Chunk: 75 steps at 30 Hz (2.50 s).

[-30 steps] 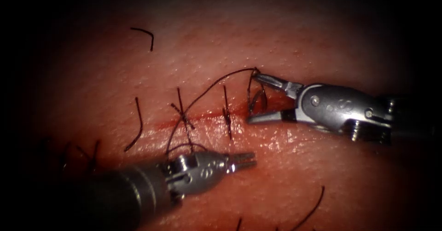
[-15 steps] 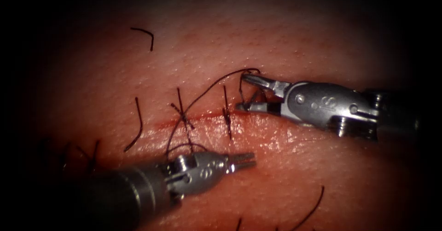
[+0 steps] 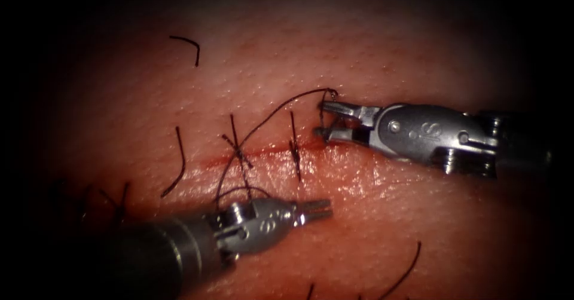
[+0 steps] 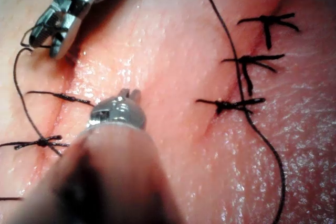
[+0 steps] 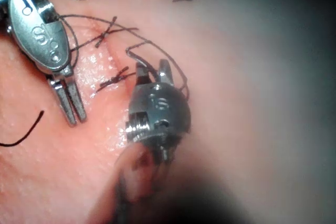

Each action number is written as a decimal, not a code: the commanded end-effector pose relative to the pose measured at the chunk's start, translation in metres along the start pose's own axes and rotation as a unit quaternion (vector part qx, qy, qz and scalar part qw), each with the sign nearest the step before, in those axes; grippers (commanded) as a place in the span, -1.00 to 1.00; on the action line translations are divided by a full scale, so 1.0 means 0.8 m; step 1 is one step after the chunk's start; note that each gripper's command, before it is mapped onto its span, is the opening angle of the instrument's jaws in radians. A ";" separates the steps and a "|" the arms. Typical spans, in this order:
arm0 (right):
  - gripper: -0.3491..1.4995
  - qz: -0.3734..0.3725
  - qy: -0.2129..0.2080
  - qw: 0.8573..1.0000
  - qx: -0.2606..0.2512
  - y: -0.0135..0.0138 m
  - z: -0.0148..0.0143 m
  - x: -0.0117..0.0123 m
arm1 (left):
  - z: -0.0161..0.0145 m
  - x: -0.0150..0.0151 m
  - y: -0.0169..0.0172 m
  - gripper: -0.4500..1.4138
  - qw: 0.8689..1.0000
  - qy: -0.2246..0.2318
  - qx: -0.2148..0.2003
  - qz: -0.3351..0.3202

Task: Wound Closure
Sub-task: Throw needle into skin below wound with right gripper

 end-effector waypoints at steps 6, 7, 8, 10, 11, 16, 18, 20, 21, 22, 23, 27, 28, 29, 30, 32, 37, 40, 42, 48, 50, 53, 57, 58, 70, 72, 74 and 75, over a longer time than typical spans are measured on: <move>-1.00 0.012 -0.011 0.998 0.055 0.0008 0.0011 -0.0002 | 0.0008 0.0002 0.0000 -0.64 1.000 0.000 0.000 0.000; -1.00 0.024 -0.011 0.998 0.065 0.0012 0.0011 -0.0005 | 0.0008 0.0002 0.0000 -0.64 1.000 0.000 0.000 0.000; -1.00 0.039 -0.002 0.996 0.083 0.0016 0.0010 -0.0007 | 0.0008 0.0002 0.0000 -0.64 1.000 0.000 0.001 0.000; -1.00 0.108 0.053 0.985 0.125 0.0031 0.0008 -0.0018 | 0.0009 0.0003 0.0000 -0.64 1.000 0.000 0.001 0.000; -1.00 0.122 0.070 0.981 0.132 0.0035 0.0008 -0.0021 | 0.0009 0.0003 0.0000 -0.64 1.000 0.000 0.001 0.000; -1.00 0.197 0.143 0.953 0.180 0.0057 0.0007 -0.0042 | 0.0010 0.0003 -0.0001 -0.64 1.000 0.000 0.001 0.000; -1.00 0.221 0.151 0.943 0.199 0.0061 0.0010 -0.0048 | 0.0011 0.0004 -0.0001 -0.64 1.000 0.000 0.001 0.000; -1.00 0.226 0.153 0.939 0.210 0.0064 0.0014 -0.0053 | 0.0011 0.0004 0.0000 -0.64 1.000 0.001 0.000 -0.001; -1.00 0.223 0.153 0.940 0.209 0.0068 0.0016 -0.0056 | 0.0011 0.0004 0.0000 -0.64 1.000 0.001 0.000 0.000; -1.00 0.222 0.157 0.940 0.207 0.0074 0.0017 -0.0059 | 0.0011 0.0003 0.0000 -0.64 1.000 0.001 0.000 0.000; -1.00 0.222 0.165 0.939 0.205 0.0078 0.0017 -0.0061 | 0.0010 0.0003 0.0000 -0.64 1.000 0.001 0.000 0.000; -1.00 0.232 0.171 0.936 0.204 0.0090 0.0018 -0.0071 | 0.0010 0.0003 0.0000 -0.64 1.000 0.001 0.000 0.000; -1.00 0.230 0.170 0.936 0.205 0.0090 0.0018 -0.0074 | 0.0010 0.0003 0.0000 -0.64 1.000 0.001 0.000 0.000; -1.00 0.228 0.168 0.937 0.207 0.0087 0.0018 -0.0078 | 0.0010 0.0003 0.0000 -0.64 1.000 0.001 0.000 0.000; -1.00 0.228 0.167 0.936 0.208 0.0084 0.0018 -0.0081 | 0.0010 0.0003 0.0000 -0.64 1.000 0.001 0.000 0.000; -1.00 0.255 0.161 0.929 0.217 0.0075 0.0017 -0.0089 | 0.0010 0.0003 0.0000 -0.64 1.000 0.001 0.000 0.000; -1.00 0.342 0.134 0.896 0.248 0.0060 0.0017 -0.0098 | 0.0013 0.0004 0.0001 -0.64 1.000 0.001 0.001 -0.001; -1.00 0.404 0.129 0.865 0.267 0.0055 0.0018 -0.0097 | 0.0013 0.0004 0.0001 -0.64 1.000 0.000 -0.001 0.000; -1.00 0.451 0.118 0.840 0.277 0.0051 0.0020 -0.0095 | 0.0012 0.0004 0.0001 -0.64 1.000 0.001 -0.001 0.000; -1.00 0.474 0.125 0.820 0.296 0.0035 0.0025 -0.0085 | 0.0011 0.0003 0.0000 -0.64 1.000 0.001 -0.002 0.000; -1.00 0.499 0.116 0.803 0.305 0.0030 0.0027 -0.0083 | 0.0012 0.0003 0.0000 -0.64 1.000 0.001 -0.002 0.000; -1.00 0.554 0.091 0.764 0.319 0.0024 0.0029 -0.0080 | 0.0011 0.0003 0.0000 -0.64 1.000 0.001 -0.002 0.000; -1.00 0.580 0.077 0.739 0.334 0.0011 0.0033 -0.0082 | 0.0011 0.0003 0.0000 -0.64 1.000 0.001 -0.002 0.000; -1.00 0.587 0.076 0.732 0.337 0.0007 0.0034 -0.0083 | 0.0011 0.0003 0.0000 -0.64 1.000 0.001 -0.002 0.000; -1.00 0.706 0.025 0.612 0.354 -0.0016 0.0041 -0.0082 | 0.0011 0.0003 -0.0001 -0.64 1.000 0.001 -0.002 0.000; -1.00 0.727 0.007 0.590 0.351 -0.0023 0.0042 -0.0081 | 0.0011 0.0003 -0.0001 -0.64 1.000 0.001 -0.002 0.000; -1.00 0.744 -0.008 0.569 0.349 -0.0033 0.0044 -0.0080 | 0.0010 0.0003 -0.0001 -0.64 1.000 0.001 -0.002 0.000; -1.00 0.750 -0.013 0.561 0.351 -0.0036 0.0044 -0.0079 | 0.0010 0.0003 -0.0001 -0.64 1.000 0.001 -0.003 0.000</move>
